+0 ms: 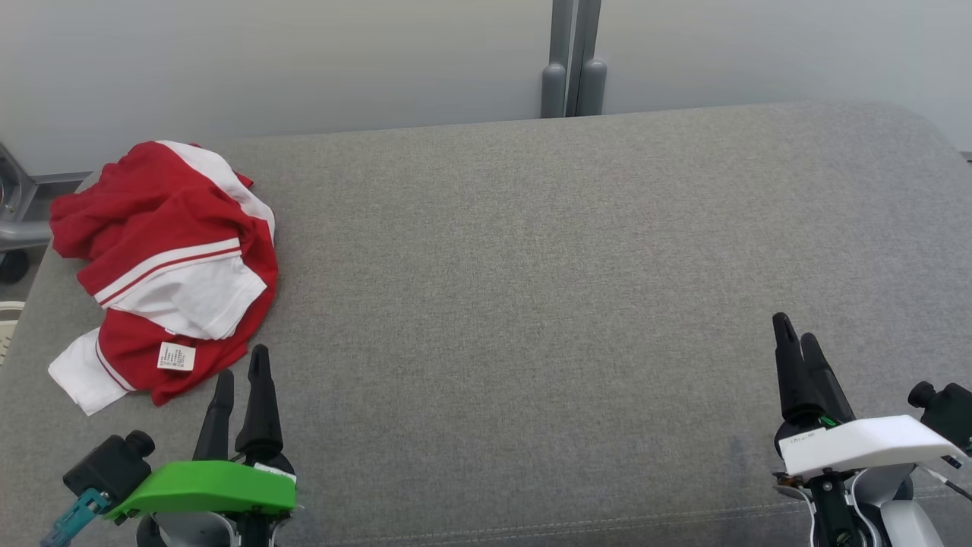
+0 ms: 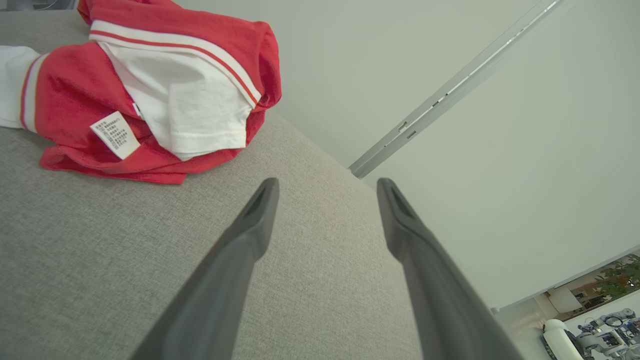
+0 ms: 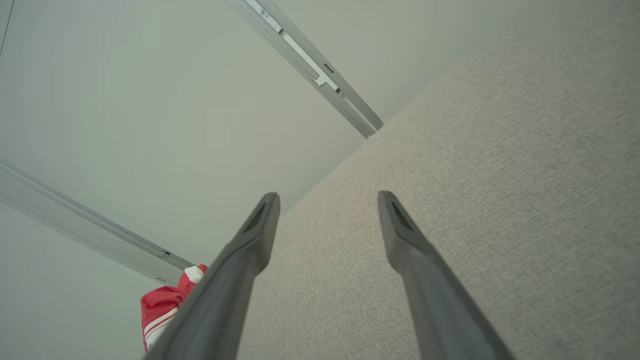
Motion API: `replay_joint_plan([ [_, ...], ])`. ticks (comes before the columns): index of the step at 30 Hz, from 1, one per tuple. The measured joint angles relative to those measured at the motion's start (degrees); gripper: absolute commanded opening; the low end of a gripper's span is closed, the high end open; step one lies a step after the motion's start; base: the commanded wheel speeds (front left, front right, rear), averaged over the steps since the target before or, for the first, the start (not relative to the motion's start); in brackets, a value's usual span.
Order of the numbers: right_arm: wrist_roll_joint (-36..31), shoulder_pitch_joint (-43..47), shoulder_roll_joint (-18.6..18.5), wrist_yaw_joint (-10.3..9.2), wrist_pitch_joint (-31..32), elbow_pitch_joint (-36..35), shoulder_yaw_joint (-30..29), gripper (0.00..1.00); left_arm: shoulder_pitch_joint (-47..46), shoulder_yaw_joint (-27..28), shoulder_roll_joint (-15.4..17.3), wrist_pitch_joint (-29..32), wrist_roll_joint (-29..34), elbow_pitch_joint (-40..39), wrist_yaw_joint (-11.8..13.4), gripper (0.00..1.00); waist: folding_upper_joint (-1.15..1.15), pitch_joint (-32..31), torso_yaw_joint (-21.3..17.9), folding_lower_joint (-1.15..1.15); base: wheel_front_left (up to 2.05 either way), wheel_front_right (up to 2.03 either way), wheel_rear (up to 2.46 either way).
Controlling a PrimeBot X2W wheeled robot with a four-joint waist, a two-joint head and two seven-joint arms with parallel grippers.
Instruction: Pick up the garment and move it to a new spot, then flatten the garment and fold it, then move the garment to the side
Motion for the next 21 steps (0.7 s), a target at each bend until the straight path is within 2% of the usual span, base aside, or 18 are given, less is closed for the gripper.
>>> replay_joint_plan([
  [21,-15.5,1.22,-0.12,0.0,-3.27,-2.21,1.85,1.0,0.16,-0.41,0.08,-2.83,16.06,-0.52,0.55,1.0,0.0,0.12,-0.02,0.0,0.0,0.0,0.0],
])
